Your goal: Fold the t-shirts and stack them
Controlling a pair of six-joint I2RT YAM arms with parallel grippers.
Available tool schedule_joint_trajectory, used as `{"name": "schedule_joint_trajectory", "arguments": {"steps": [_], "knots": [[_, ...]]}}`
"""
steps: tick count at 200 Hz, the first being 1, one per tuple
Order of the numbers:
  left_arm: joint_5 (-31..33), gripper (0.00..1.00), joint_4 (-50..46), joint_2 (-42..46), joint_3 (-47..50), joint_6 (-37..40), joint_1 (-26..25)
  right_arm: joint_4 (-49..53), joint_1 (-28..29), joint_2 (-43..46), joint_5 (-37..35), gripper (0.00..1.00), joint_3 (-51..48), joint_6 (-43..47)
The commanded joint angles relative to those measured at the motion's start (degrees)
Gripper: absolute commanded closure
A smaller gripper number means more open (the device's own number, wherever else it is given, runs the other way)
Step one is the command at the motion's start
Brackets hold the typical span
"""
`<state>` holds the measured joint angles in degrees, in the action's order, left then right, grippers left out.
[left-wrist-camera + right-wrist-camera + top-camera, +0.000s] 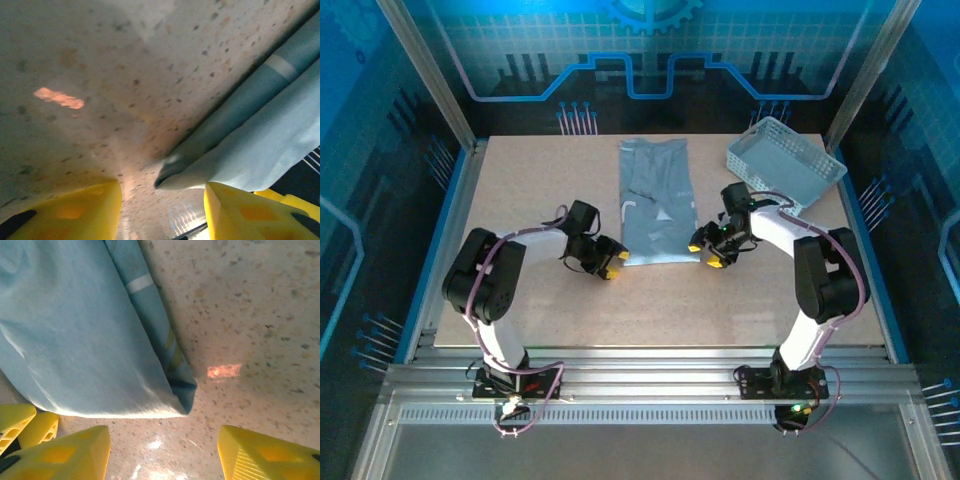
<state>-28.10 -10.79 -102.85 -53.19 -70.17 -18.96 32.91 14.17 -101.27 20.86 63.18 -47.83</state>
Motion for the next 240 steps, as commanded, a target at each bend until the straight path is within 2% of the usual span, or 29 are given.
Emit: {"name": "schedule_joint_trajectory", "arguments": {"steps": [1,52,66,82,101,119,143,180,208,240], "knots": [[-0.77,0.55,6.22,-2.8,-1.57,-2.73,-0.98,-3.7,0.4,-2.06,2.28,0.43,-0.47,-1.54],[-0.63,0.78,8.81,-6.8,-4.44,-2.89,-1.17,-1.35,2.06,-7.1,1.51,0.53,3.32,-2.06],[0.07,0.88,8.23,-7.47,-5.95,-2.2,-1.17,-1.57,2.54,-8.17,0.74,0.6,3.92,-2.61],[0.49,1.0,7.57,-7.76,-7.17,-1.54,-1.17,-1.96,2.53,-9.26,-0.47,0.73,4.83,-3.43],[1.73,1.0,4.4,-6.51,-7.59,0.35,-1.17,-2.11,2.68,-9.1,-2.22,0.9,6.43,-3.5],[2.26,1.0,0.89,-4.27,-6.58,2.35,-1.17,-0.55,3.07,-7.6,-3.63,1.0,7.41,-2.7],[1.29,1.0,-3.09,0.15,-3.29,5.08,-1.25,3.09,3.94,-3.7,-4.26,1.0,5.45,-1.71],[-2.02,1.0,-9.91,8.5,2.39,11.3,-2.64,6.84,6.94,6.14,-2.36,1.0,-3.38,-0.96],[-4.78,1.0,-13.05,16.99,7.87,12.33,-5.47,12.16,9.22,12.96,0.43,1.0,-8.2,0.75],[-9.33,1.0,-14.05,27.87,12.68,11.64,-11.46,20.03,11.57,20.96,4.26,1.0,-11.32,1.44]]}}
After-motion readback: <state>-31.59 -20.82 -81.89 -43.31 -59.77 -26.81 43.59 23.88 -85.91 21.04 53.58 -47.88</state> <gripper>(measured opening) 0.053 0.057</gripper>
